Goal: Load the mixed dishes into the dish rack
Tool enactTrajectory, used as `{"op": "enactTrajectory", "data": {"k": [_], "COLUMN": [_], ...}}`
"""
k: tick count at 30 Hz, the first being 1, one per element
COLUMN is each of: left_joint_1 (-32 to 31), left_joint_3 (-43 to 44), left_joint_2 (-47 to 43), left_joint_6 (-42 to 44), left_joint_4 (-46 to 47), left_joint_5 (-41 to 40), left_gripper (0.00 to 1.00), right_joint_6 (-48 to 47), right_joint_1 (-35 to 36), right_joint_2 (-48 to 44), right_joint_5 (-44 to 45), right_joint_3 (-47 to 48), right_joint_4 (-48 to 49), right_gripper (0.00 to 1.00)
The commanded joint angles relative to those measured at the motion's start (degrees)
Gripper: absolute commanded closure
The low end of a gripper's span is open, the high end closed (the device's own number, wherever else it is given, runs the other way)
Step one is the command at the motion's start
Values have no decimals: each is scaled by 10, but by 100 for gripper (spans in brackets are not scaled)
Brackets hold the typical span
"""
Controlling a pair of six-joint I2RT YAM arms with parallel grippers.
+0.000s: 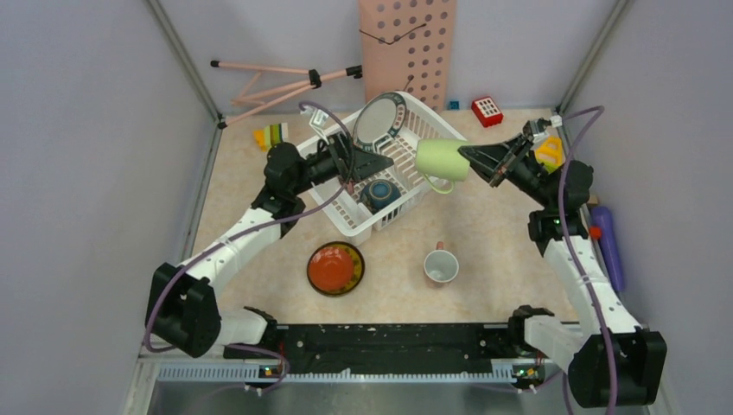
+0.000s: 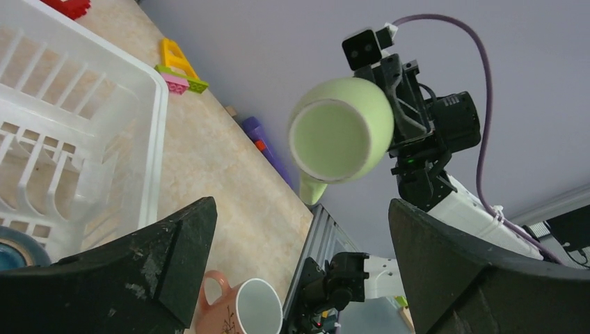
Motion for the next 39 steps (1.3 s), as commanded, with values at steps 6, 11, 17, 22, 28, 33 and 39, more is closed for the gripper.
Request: {"op": "enactTrajectory", "data": {"k": [6, 11, 17, 22, 28, 33, 39], "left_joint_1": [-49, -65, -80, -82, -82, -82, -79], "left_joint_3": [53, 44, 78, 87, 94, 92, 118], "left_joint_2": [52, 58, 75, 85, 92, 79, 38], "left_joint_6": [16, 24, 63, 69, 60, 81, 181], "left_joint_4": [118, 172, 116, 105, 110, 96, -62], "left_joint_5": [44, 49, 49, 49, 73, 80, 10], "left_gripper": [7, 6, 6, 5, 58, 100, 100], "right_joint_6": [71, 74, 88, 101, 87, 43, -12], "right_joint_1": [36, 42, 74, 89, 90, 90, 90], "right_joint_2": [10, 12, 33, 45, 49, 51, 55], "right_joint_5": [-24, -28, -36, -40, -27, 1, 32], "right_joint_3": [45, 39, 38, 37, 31, 20, 13], "right_joint_4": [110, 121, 159, 185, 190, 170, 99], "right_gripper": [100, 100, 100, 100, 100, 55, 21]}}
